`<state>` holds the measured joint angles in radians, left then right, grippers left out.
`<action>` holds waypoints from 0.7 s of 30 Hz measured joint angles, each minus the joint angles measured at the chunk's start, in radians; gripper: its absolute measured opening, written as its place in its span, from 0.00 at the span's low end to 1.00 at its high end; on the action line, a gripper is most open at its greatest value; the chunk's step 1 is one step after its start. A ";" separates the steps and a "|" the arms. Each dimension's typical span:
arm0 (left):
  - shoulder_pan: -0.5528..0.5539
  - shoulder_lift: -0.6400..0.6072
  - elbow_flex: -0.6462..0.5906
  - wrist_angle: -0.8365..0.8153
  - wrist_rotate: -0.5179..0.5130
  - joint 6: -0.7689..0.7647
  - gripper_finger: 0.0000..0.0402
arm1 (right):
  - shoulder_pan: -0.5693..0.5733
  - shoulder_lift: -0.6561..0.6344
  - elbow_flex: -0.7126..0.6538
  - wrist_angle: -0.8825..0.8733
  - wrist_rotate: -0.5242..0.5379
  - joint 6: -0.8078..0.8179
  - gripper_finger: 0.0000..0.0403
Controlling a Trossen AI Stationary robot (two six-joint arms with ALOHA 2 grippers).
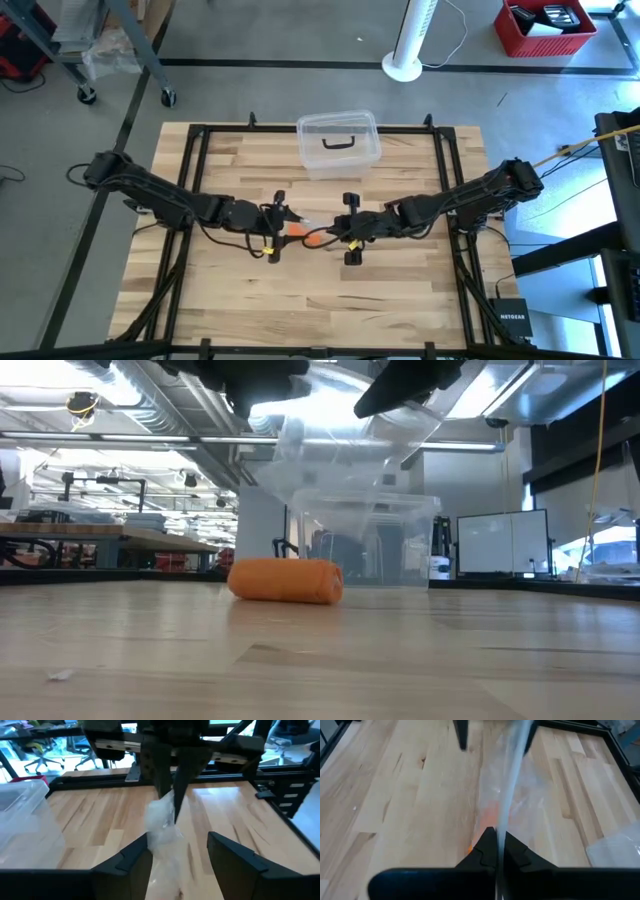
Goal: Roll bandage
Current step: Open the transparent zip bag
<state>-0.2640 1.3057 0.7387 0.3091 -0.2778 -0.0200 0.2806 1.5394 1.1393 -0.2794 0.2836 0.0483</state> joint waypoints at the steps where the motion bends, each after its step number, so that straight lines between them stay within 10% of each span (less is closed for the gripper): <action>1: 0.000 0.003 0.000 0.000 -0.002 0.002 0.43 | 0.000 0.000 0.000 -0.001 0.000 0.000 0.01; 21: 0.000 -0.010 0.000 0.018 -0.052 0.024 0.12 | 0.000 0.001 0.000 -0.008 -0.013 0.025 0.01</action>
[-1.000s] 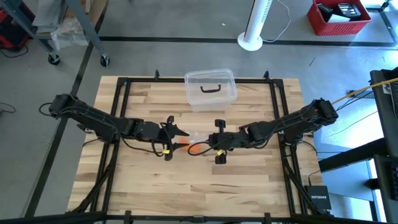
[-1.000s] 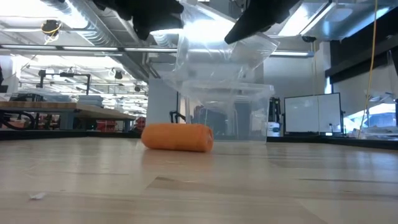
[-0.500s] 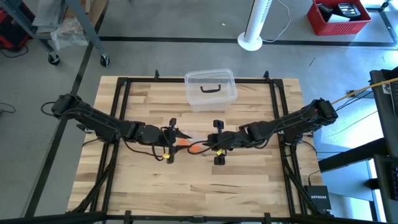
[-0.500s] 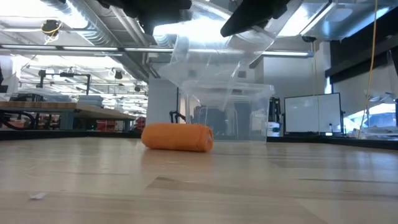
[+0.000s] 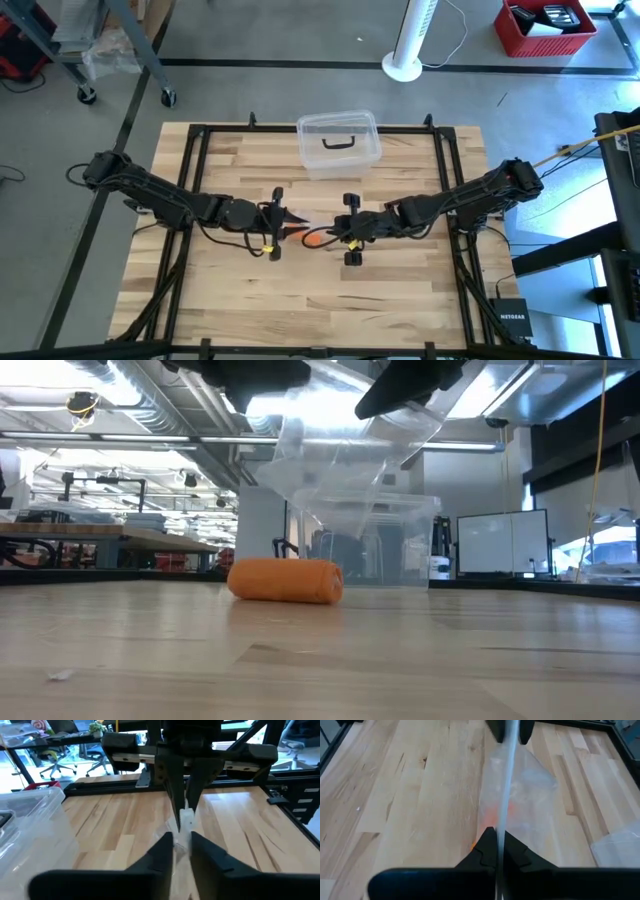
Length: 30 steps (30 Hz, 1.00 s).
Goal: Roll bandage
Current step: Open the transparent zip bag
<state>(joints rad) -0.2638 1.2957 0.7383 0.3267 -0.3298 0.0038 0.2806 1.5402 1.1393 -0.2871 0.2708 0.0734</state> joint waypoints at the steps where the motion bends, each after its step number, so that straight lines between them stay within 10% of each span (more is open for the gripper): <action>1: 0.000 0.000 0.000 0.000 0.000 0.005 0.09 | 0.000 0.000 0.000 0.000 -0.004 0.000 0.01; 15: 0.000 -0.001 0.000 -0.032 -0.014 0.016 0.00 | 0.000 -0.019 0.179 -0.195 0.000 -0.019 0.29; 30: 0.003 -0.001 0.000 -0.033 -0.026 0.030 0.00 | -0.060 0.095 0.106 0.285 -0.055 -0.127 0.35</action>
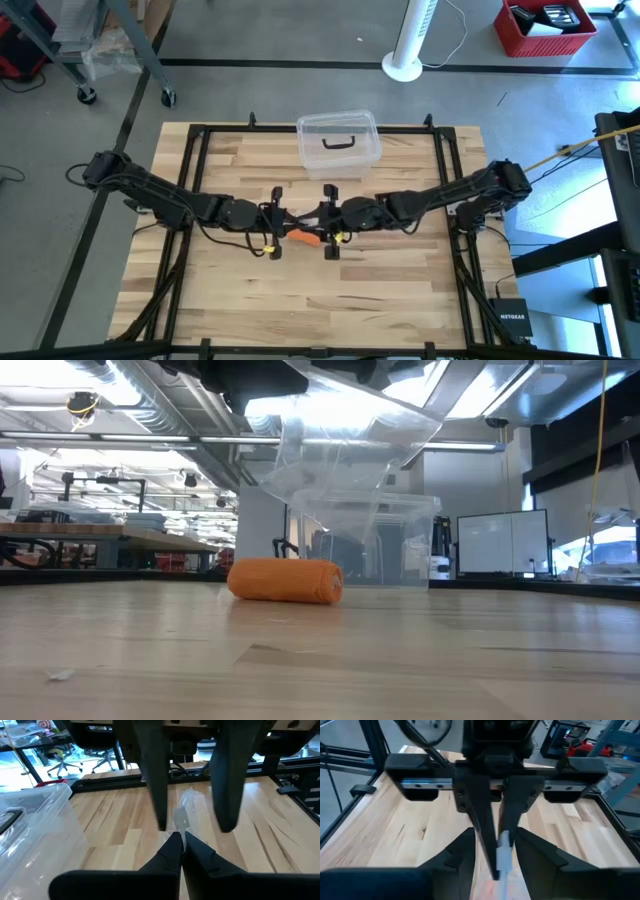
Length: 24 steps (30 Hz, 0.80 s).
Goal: Roll bandage
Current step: Open the transparent zip bag
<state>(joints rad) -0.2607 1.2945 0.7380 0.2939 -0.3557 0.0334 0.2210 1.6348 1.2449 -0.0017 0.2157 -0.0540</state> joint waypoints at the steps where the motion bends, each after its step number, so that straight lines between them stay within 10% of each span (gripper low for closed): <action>1: 0.000 0.000 0.000 0.001 0.000 0.001 0.00 | 0.001 0.000 0.000 0.000 0.000 0.000 0.35; 16: -0.002 0.000 0.000 0.006 0.000 0.006 0.00 | -0.007 0.000 0.001 -0.028 0.000 -0.003 0.05; 24: -0.015 -0.002 0.000 0.006 -0.007 0.013 0.00 | -0.002 -0.001 0.002 -0.076 0.000 0.016 0.12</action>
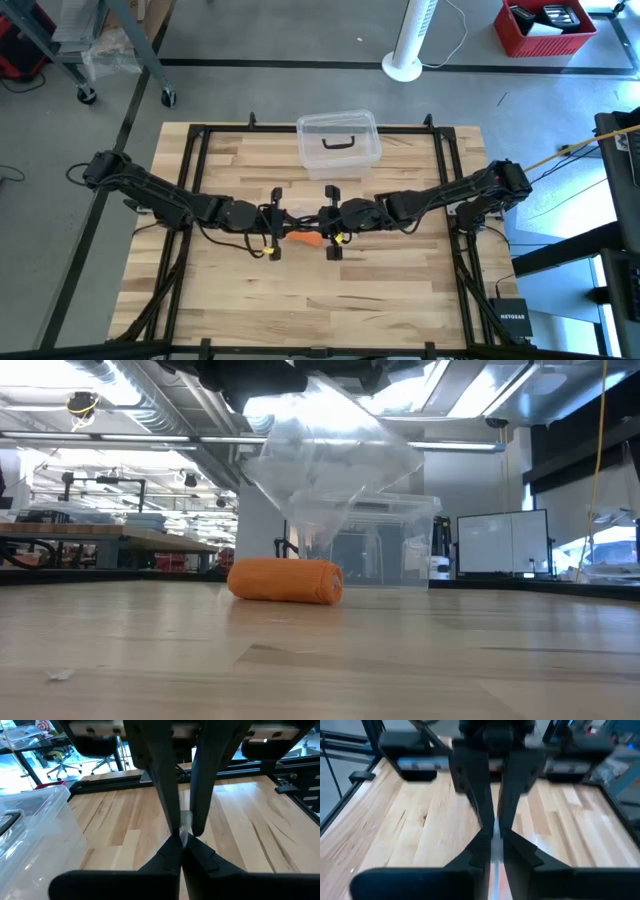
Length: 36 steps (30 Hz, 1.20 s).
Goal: Roll bandage
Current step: Open the transparent zip bag
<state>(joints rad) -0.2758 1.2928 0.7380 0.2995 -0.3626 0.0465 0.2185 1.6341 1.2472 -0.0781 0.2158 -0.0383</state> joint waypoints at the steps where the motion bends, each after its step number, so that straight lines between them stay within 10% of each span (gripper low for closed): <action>1: -0.003 -0.002 0.000 -0.003 -0.004 0.004 0.00 | 0.005 0.000 0.000 -0.009 0.001 0.007 0.13; 36: -0.017 -0.025 0.002 0.024 -0.026 0.036 0.00 | 0.004 0.061 -0.003 -0.129 -0.028 0.101 0.06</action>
<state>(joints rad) -0.2931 1.2678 0.7403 0.3233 -0.3885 0.0830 0.2226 1.6951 1.2438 -0.2071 0.1879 0.0629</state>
